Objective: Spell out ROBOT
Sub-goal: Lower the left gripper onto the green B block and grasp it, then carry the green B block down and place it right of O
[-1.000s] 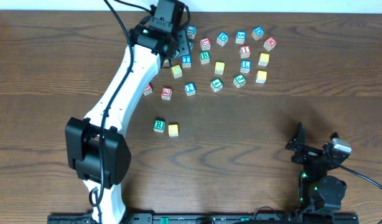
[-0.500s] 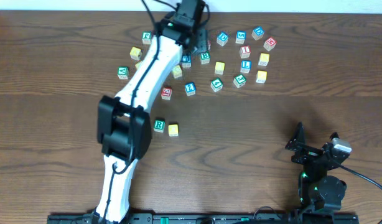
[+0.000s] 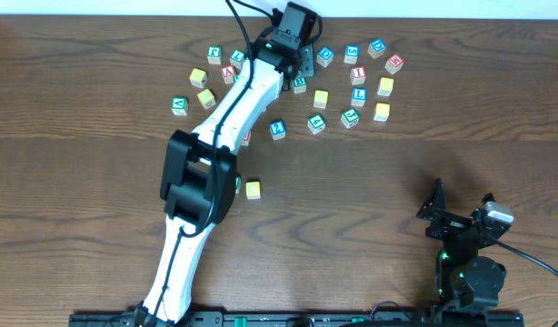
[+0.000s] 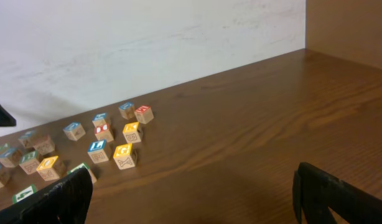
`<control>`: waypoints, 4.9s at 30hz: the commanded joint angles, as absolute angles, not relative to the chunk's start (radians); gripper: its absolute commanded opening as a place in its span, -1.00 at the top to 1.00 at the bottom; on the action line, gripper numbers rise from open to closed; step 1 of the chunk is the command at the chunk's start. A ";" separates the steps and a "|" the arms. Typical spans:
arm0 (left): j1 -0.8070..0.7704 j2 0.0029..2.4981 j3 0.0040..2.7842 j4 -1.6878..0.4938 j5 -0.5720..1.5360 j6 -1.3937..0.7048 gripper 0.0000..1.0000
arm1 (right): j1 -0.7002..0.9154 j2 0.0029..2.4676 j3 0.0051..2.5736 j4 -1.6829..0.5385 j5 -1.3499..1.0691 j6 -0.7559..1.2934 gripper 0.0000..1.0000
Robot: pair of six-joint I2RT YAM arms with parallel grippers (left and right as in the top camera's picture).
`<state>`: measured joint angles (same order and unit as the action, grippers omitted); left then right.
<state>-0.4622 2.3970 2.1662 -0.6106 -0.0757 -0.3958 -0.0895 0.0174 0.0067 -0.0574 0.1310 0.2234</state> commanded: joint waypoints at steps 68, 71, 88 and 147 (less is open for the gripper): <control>-0.508 2.210 2.146 -0.801 -0.172 -0.397 0.49 | -0.092 0.013 0.006 -0.060 0.136 0.231 -0.99; -0.517 2.075 2.146 -0.989 -0.168 -0.398 0.49 | -0.092 0.013 0.006 -0.060 0.136 0.231 -0.99; -0.622 1.981 1.736 -1.202 -0.157 -0.642 0.57 | -0.092 0.013 0.006 -0.061 0.136 0.231 -0.99; -0.645 1.979 1.328 -0.664 -0.064 -0.598 0.12 | -0.092 0.013 0.006 -0.061 0.136 0.231 -0.99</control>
